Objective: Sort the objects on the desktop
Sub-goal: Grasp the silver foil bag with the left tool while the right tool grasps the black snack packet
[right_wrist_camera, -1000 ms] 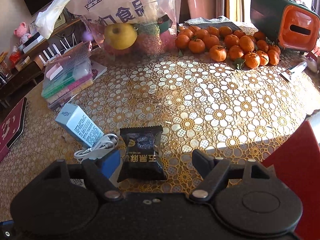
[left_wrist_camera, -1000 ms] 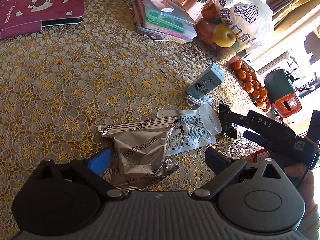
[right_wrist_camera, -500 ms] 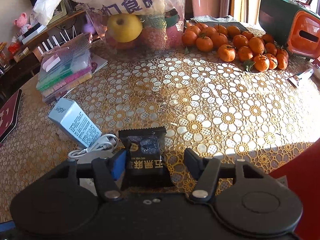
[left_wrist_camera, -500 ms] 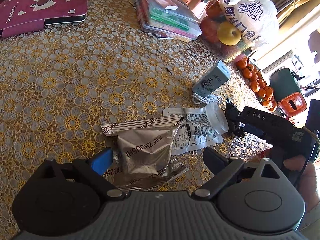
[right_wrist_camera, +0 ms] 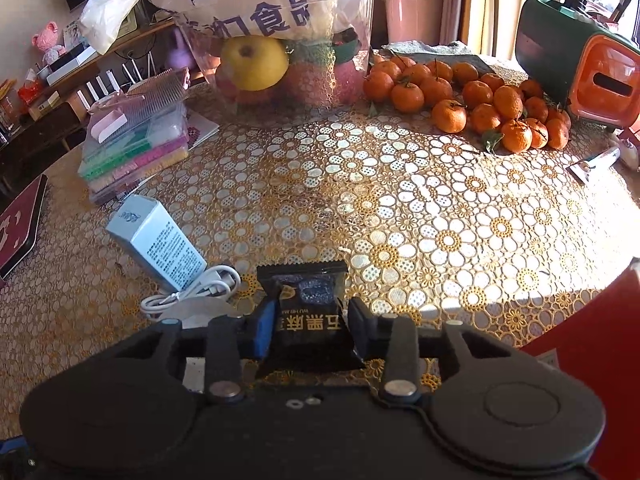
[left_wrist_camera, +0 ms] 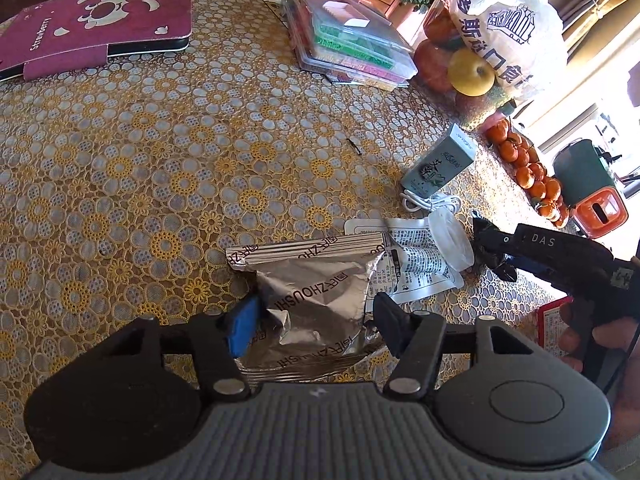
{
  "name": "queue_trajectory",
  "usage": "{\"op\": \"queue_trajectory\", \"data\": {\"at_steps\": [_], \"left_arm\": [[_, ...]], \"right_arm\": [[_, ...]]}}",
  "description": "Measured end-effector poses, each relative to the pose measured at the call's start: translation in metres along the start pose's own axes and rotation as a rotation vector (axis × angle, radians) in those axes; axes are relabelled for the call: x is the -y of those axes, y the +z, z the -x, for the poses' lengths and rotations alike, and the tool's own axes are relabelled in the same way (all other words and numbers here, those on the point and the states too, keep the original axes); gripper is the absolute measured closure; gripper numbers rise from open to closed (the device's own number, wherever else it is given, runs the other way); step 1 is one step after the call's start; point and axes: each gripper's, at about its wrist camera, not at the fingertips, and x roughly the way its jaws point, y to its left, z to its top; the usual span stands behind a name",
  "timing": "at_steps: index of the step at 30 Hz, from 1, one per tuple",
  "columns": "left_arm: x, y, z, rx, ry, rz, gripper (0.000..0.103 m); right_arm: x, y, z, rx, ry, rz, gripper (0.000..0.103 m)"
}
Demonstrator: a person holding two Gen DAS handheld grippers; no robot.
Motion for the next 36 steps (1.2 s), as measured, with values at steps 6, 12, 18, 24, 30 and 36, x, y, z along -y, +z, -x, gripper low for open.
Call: {"op": "queue_trajectory", "data": {"at_steps": [6, 12, 18, 24, 30, 36], "left_arm": [[0.002, -0.002, 0.002, 0.012, 0.007, -0.012, 0.050], [0.003, -0.005, 0.005, 0.024, 0.010, -0.023, 0.054], [0.003, -0.009, 0.009, 0.031, 0.009, -0.019, 0.057], [0.005, -0.012, 0.009, 0.031, 0.015, -0.030, 0.057], [0.005, -0.011, 0.008, 0.028, 0.013, -0.044, 0.056], [0.004, -0.011, 0.007, 0.025, 0.008, -0.052, 0.056]], "right_arm": [[0.004, -0.004, 0.014, 0.007, 0.000, -0.009, 0.069], [0.006, -0.012, 0.032, 0.015, 0.001, 0.002, 0.087], [0.013, -0.021, 0.044, 0.012, 0.016, -0.002, 0.095], [0.019, -0.018, 0.042, -0.008, 0.027, -0.026, 0.071], [0.018, -0.018, 0.028, -0.026, 0.018, -0.028, 0.054], [0.010, -0.021, 0.012, -0.055, 0.003, 0.002, 0.055]]}}
